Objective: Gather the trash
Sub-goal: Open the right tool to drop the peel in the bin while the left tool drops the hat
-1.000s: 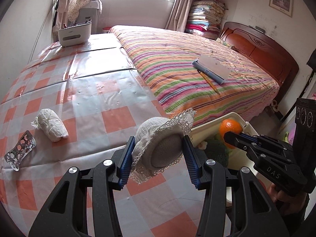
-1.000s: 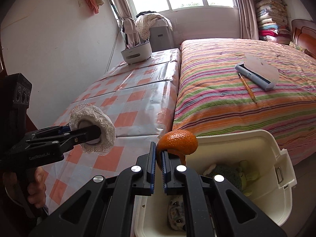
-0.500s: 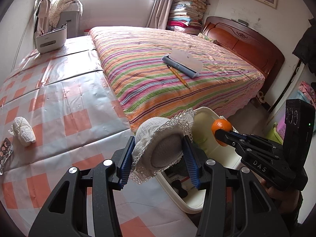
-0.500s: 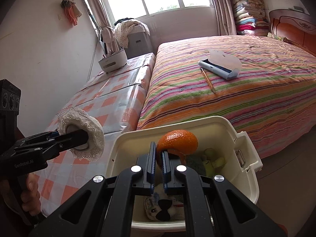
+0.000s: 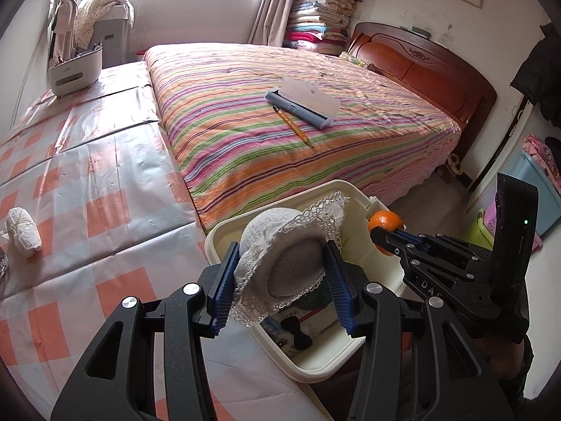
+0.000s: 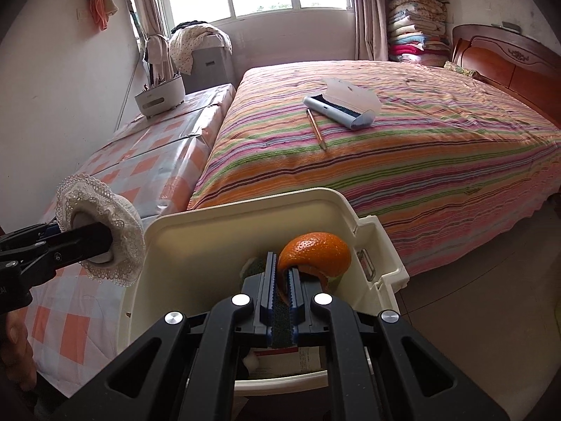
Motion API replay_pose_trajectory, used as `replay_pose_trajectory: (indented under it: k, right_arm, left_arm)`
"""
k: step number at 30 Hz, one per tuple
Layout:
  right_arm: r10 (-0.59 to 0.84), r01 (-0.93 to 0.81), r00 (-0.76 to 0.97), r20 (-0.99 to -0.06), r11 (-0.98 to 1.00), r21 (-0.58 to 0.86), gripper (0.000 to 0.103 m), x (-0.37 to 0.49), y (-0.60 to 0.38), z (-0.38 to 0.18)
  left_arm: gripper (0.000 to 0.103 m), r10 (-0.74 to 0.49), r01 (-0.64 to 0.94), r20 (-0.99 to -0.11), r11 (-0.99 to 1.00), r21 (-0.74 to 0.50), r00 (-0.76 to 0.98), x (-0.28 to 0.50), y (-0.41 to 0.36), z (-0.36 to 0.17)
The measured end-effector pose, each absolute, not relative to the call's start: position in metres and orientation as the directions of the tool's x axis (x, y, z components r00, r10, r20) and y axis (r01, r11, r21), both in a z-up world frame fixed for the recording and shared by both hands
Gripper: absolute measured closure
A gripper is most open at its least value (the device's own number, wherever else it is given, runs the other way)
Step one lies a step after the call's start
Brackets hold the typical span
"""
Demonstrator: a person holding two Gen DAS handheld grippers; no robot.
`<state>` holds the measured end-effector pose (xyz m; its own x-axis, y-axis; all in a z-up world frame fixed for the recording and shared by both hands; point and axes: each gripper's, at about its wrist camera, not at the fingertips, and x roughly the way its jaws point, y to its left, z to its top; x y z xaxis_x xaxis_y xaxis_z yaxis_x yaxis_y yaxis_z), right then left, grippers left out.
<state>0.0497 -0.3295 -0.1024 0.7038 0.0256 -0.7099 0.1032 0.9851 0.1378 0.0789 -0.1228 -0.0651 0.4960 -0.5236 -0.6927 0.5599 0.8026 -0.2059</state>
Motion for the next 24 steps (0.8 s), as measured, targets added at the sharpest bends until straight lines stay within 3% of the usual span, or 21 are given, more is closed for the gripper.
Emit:
replay_pose_trajectory:
  k: [1, 3, 4, 5, 24]
  right_arm:
    - [0.021, 0.106, 0.697, -0.717, 0.986, 0.132, 0.092, 0.051, -0.330, -0.104]
    - [0.011, 0.113, 0.693, -0.721, 0.986, 0.124, 0.059, 0.051, -0.329, -0.105]
    - [0.004, 0.117, 0.702, -0.712, 0.986, 0.121, 0.034, 0.049, -0.328, -0.104]
    - [-0.007, 0.121, 0.714, -0.700, 0.986, 0.113, 0.030, 0.047, -0.328, -0.101]
    - [0.038, 0.140, 0.738, -0.674, 0.968, 0.208, 0.030, 0.042, -0.343, -0.096]
  left_arm:
    - [0.056, -0.524, 0.562, -0.694, 0.801, -0.204, 0.494, 0.079, -0.124, -0.065]
    - [0.056, -0.524, 0.564, -0.695, 0.800, -0.204, 0.492, 0.078, -0.125, -0.065]
    - [0.056, -0.525, 0.565, -0.695, 0.799, -0.204, 0.491, 0.078, -0.126, -0.065]
    - [0.056, -0.524, 0.567, -0.696, 0.799, -0.202, 0.491, 0.078, -0.126, -0.065]
    - [0.056, -0.514, 0.552, -0.698, 0.809, -0.202, 0.498, 0.079, -0.123, -0.066]
